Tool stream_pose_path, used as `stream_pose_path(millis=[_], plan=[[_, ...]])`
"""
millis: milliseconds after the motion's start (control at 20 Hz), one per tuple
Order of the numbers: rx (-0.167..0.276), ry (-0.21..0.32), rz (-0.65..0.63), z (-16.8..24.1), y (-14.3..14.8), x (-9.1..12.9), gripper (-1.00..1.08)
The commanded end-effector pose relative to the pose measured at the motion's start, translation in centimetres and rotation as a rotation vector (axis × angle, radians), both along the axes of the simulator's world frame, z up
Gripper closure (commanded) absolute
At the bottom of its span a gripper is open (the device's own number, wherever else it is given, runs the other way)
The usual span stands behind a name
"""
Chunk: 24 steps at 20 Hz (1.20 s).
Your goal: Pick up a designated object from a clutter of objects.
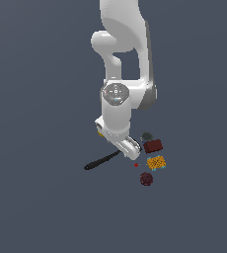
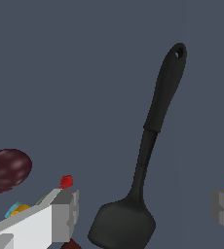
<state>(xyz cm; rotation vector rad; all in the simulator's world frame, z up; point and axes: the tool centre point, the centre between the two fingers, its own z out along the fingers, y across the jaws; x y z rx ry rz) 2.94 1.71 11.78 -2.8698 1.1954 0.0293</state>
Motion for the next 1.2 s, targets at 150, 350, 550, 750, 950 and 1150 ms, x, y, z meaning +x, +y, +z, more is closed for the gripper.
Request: stream_pose_path(millis=[150,350,550,750,950,1150], plan=[[-0.018,0.001,-0.131,-2.9,-0.5,-0.4,-0.92],[-0.029,0.001,-0.191,-4.2,-0.9,-0.6,-0.92],[-0.036,0.0,-0.224,-4.9,-1.1,-0.8,-0.92],[-0.037,0.001,-0.226,-5.0,-1.1,-0.8,-0.92],[-0.037,0.0,-0.227,-5.5,-1.1,-0.8,-0.92],[-0.037,0.0,-0.229,-7.1,-1.1,-0.9,-0.92]])
